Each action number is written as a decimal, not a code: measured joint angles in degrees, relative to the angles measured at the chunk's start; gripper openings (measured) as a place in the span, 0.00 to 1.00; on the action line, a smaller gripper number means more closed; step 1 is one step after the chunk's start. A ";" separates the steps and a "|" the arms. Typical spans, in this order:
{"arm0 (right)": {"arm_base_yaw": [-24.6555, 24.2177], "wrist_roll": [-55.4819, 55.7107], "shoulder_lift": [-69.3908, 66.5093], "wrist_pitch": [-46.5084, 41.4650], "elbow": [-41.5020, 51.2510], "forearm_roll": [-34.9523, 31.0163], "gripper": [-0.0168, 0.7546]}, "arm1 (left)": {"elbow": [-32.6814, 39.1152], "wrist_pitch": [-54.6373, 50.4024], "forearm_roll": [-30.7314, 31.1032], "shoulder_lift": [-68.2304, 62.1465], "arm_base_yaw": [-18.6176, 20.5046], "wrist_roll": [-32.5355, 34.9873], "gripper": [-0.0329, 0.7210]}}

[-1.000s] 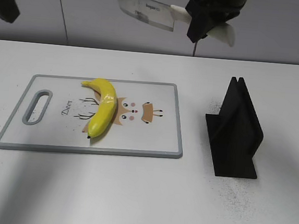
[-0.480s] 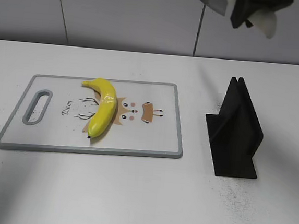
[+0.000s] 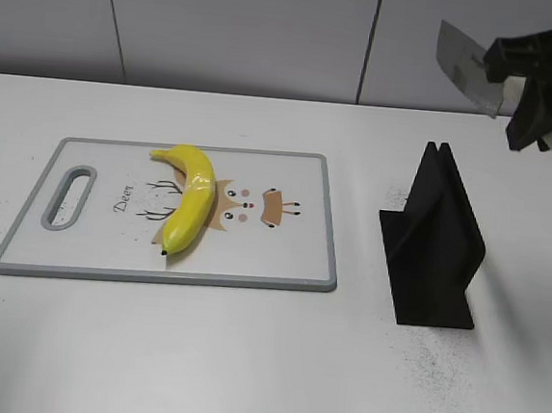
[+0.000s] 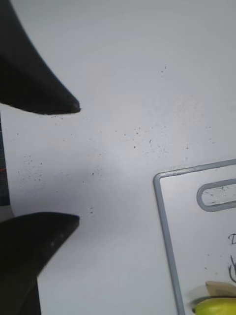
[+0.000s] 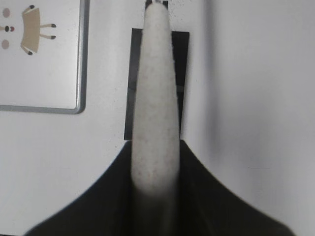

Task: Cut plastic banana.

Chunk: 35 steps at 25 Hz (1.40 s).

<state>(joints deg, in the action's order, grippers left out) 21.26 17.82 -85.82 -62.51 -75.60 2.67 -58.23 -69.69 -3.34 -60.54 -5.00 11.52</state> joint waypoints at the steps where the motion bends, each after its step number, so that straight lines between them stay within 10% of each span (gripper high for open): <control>1: 0.01 0.06 0.68 0.30 1.51 -0.06 0.23 | 1.67 0.00 0.00 2.17 0.00 -0.24 0.82; 17: 0.01 0.74 1.18 7.39 9.87 -3.11 0.23 | 24.92 2.14 0.05 34.17 0.00 -0.95 0.82; 35: 0.01 1.63 1.18 16.36 20.28 -3.26 0.23 | 31.45 7.17 0.47 52.88 0.00 -3.08 0.82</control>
<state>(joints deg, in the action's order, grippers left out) 21.26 19.45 -84.64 -46.15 -55.32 -0.59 -26.78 -62.52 -2.87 -7.66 -5.00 8.44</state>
